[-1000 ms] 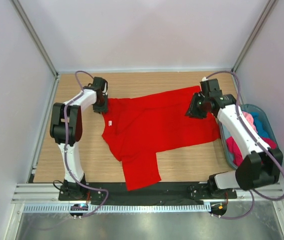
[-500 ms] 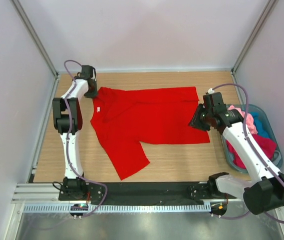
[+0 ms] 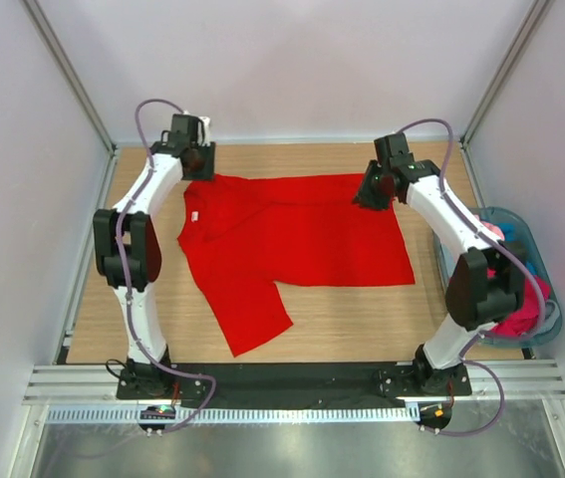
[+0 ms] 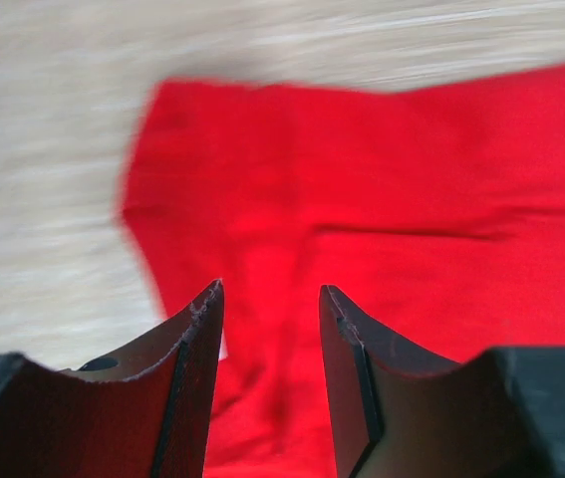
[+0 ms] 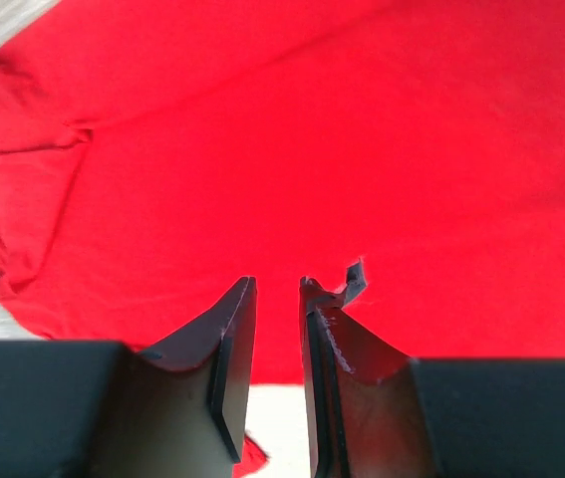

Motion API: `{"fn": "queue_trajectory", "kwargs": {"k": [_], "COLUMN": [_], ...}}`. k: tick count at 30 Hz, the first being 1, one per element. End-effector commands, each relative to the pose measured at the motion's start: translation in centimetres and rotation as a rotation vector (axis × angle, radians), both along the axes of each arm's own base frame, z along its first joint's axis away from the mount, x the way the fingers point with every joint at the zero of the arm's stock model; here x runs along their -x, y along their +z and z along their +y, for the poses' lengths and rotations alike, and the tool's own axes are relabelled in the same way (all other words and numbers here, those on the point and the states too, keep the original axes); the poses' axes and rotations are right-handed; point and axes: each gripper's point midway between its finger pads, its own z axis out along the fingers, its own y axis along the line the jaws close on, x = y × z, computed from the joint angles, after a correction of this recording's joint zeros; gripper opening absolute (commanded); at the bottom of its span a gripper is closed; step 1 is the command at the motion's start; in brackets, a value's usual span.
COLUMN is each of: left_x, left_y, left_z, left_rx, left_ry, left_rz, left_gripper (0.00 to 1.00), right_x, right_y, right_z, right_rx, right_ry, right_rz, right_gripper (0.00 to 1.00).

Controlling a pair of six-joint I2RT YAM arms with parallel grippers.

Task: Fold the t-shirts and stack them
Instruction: Fold the tshirt

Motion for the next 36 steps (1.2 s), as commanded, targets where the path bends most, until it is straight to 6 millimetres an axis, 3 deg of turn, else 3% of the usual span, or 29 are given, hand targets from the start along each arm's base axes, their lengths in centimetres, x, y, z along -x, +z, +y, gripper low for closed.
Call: {"fn": "queue_trajectory", "kwargs": {"k": [1, 2, 5, 6, 9, 15, 19, 27, 36], "left_x": [0.8, 0.7, -0.1, 0.1, -0.6, -2.3, -2.0, -0.4, 0.1], "left_y": [2.1, 0.8, -0.6, -2.6, -4.0, -3.7, -4.8, -5.3, -7.3], "left_z": [-6.7, -7.1, -7.5, -7.6, -7.2, -5.1, -5.8, -6.6, -6.3], "left_rx": [0.035, 0.043, 0.057, 0.057, 0.057, 0.102, 0.162, 0.209, 0.2], "left_ry": [-0.221, -0.225, -0.261, -0.279, -0.319, -0.301, -0.317, -0.358, -0.339], "left_rz": [-0.07, -0.044, -0.016, 0.033, 0.067, 0.026, 0.064, 0.105, 0.158], "left_gripper": [0.45, 0.45, 0.45, 0.45, 0.45, 0.45, 0.44, 0.41, 0.38], "right_x": [-1.6, -1.7, -1.6, -1.5, -0.5, 2.7, 4.2, 3.8, 3.0], "right_y": [2.3, 2.3, 2.2, 2.2, 2.3, 1.6, 1.6, 2.3, 3.8], "right_z": [2.9, 3.4, 3.6, 3.4, 2.9, 2.0, 1.3, 1.6, 1.4], "right_rx": [-0.083, -0.1, -0.106, -0.093, -0.061, 0.0, 0.023, 0.039, 0.057], "right_ry": [0.053, 0.063, 0.063, 0.054, 0.042, 0.063, 0.071, 0.111, 0.125], "right_rz": [-0.032, -0.041, -0.048, -0.044, -0.022, 0.019, 0.038, 0.042, 0.01], "right_gripper": [0.31, 0.32, 0.32, 0.32, 0.32, 0.32, 0.33, 0.33, 0.33]}}
